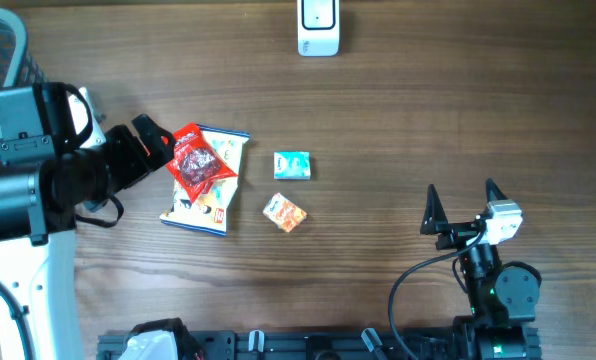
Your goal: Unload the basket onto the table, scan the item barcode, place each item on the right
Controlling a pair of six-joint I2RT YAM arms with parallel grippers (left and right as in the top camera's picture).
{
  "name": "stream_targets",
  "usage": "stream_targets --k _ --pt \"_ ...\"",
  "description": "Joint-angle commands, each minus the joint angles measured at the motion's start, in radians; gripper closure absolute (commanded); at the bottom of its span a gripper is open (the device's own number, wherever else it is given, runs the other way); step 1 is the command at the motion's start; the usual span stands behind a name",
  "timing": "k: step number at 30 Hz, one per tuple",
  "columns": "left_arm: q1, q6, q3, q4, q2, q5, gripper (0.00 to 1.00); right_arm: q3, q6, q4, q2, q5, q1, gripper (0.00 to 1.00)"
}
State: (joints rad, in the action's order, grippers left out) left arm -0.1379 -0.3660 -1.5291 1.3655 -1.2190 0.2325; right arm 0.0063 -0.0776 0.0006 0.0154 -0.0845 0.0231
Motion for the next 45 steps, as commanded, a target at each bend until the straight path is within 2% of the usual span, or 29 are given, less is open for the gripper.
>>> stream_targets --k 1,27,29,31,42,44,45 --pt "-0.005 -0.005 -0.007 0.0 0.002 0.001 0.0 -0.001 -0.008 0.002 -0.005 0.01 0.003 0.0" --pt "-0.005 -0.005 -0.007 -0.001 0.002 -0.001 0.0 -0.001 -0.008 0.002 -0.005 0.01 0.003 0.0" --pt "-0.005 0.033 -0.007 -0.037 0.002 -0.154 0.0 -0.001 -0.008 0.002 -0.005 0.01 0.003 0.01" --pt "-0.005 0.033 -0.007 -0.037 0.002 -0.228 0.0 -0.001 -0.008 0.002 -0.005 0.01 0.003 0.0" --pt "-0.005 0.013 -0.007 -0.041 0.002 -0.223 0.0 -0.001 -0.008 0.002 -0.005 0.01 0.003 0.0" --pt "-0.005 0.013 -0.007 -0.037 0.002 -0.166 0.0 -0.001 -0.008 0.002 -0.005 0.01 0.003 0.0" --pt "-0.005 0.013 -0.007 -0.037 0.002 -0.072 0.0 -0.001 -0.008 0.002 -0.005 0.01 0.003 0.0"
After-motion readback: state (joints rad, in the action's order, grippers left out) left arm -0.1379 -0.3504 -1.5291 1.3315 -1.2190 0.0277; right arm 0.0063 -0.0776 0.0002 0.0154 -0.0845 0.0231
